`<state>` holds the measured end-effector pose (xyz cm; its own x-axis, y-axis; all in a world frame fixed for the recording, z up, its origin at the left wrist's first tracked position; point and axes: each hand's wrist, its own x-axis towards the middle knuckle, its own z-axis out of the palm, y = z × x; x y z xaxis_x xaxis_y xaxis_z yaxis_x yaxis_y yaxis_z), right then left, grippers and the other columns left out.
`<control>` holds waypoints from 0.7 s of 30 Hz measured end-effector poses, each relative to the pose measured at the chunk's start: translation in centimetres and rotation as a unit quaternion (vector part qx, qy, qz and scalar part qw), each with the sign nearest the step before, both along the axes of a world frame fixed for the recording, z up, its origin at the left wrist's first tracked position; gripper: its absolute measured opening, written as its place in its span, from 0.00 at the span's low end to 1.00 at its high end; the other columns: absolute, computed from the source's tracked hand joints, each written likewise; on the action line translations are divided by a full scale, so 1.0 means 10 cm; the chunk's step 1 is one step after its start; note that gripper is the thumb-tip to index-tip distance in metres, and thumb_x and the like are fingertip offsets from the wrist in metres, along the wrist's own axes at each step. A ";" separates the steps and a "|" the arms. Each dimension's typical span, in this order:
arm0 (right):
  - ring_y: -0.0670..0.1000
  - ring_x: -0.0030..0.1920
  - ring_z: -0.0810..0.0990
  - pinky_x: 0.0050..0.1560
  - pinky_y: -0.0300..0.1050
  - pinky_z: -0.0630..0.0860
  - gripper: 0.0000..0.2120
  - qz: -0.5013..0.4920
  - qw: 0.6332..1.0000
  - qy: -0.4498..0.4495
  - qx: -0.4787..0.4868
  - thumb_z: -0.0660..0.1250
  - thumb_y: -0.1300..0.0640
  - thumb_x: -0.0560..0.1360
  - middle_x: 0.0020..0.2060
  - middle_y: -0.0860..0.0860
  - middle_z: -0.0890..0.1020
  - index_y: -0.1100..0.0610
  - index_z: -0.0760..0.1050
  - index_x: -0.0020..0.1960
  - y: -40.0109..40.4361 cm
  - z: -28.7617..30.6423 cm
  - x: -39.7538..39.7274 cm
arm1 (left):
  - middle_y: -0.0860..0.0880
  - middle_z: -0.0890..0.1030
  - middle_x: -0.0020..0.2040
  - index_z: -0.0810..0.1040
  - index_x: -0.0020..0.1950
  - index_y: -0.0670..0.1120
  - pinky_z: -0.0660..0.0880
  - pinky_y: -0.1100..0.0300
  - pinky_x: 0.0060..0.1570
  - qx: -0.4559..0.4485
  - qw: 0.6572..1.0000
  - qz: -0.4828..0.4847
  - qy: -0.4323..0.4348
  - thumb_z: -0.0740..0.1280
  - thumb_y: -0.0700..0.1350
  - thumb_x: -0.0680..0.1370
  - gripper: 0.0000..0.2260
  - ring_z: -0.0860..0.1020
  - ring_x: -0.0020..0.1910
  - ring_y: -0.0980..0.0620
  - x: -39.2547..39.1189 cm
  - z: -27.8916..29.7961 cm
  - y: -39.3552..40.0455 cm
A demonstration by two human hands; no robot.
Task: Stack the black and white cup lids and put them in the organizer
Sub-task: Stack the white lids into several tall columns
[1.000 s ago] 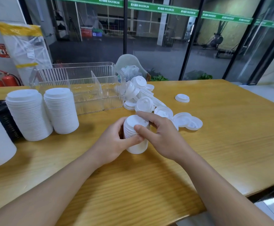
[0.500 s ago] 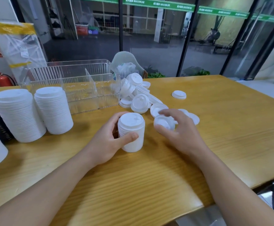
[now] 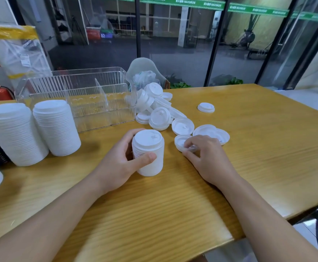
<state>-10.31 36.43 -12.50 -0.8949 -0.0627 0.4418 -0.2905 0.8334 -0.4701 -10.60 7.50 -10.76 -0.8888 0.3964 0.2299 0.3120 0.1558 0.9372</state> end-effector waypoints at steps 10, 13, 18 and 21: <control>0.45 0.49 0.81 0.55 0.47 0.77 0.14 0.037 0.992 -0.026 -0.114 0.83 0.58 0.72 0.44 0.42 0.84 0.47 0.79 0.41 -0.17 0.07 0.09 | 0.56 0.83 0.70 0.73 0.77 0.56 0.77 0.49 0.70 -0.007 1.000 -0.001 0.004 0.78 0.53 0.78 0.29 0.81 0.70 0.53 0.00 0.00 0.00; 0.46 0.51 0.80 0.52 0.41 0.75 0.15 0.037 0.989 -0.041 -0.140 0.85 0.55 0.71 0.44 0.43 0.83 0.48 0.77 0.42 -0.19 0.08 0.11 | 0.56 0.83 0.70 0.74 0.77 0.56 0.77 0.50 0.70 -0.003 1.000 -0.001 0.002 0.78 0.54 0.78 0.29 0.81 0.70 0.53 0.00 0.00 0.00; 0.41 0.59 0.82 0.57 0.34 0.72 0.08 0.068 0.969 -0.087 -0.221 0.81 0.53 0.76 0.54 0.41 0.86 0.50 0.81 0.45 -0.20 0.13 0.13 | 0.57 0.83 0.70 0.73 0.77 0.55 0.76 0.54 0.68 -0.007 1.000 -0.004 0.001 0.79 0.51 0.79 0.28 0.81 0.70 0.55 0.00 0.01 0.00; 0.49 0.51 0.85 0.56 0.49 0.78 0.06 0.070 0.948 -0.061 -0.306 0.75 0.56 0.81 0.47 0.51 0.86 0.57 0.81 0.50 -0.19 0.18 0.12 | 0.56 0.83 0.70 0.73 0.78 0.55 0.76 0.54 0.68 -0.006 1.000 -0.004 0.002 0.78 0.50 0.80 0.28 0.81 0.71 0.54 0.01 0.02 0.00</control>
<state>-9.15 34.49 -10.66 -0.9436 0.0493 0.3275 -0.2904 0.3520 -0.8898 -10.50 7.48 -10.60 -0.8847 0.4062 0.2287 0.3168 0.1642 0.9342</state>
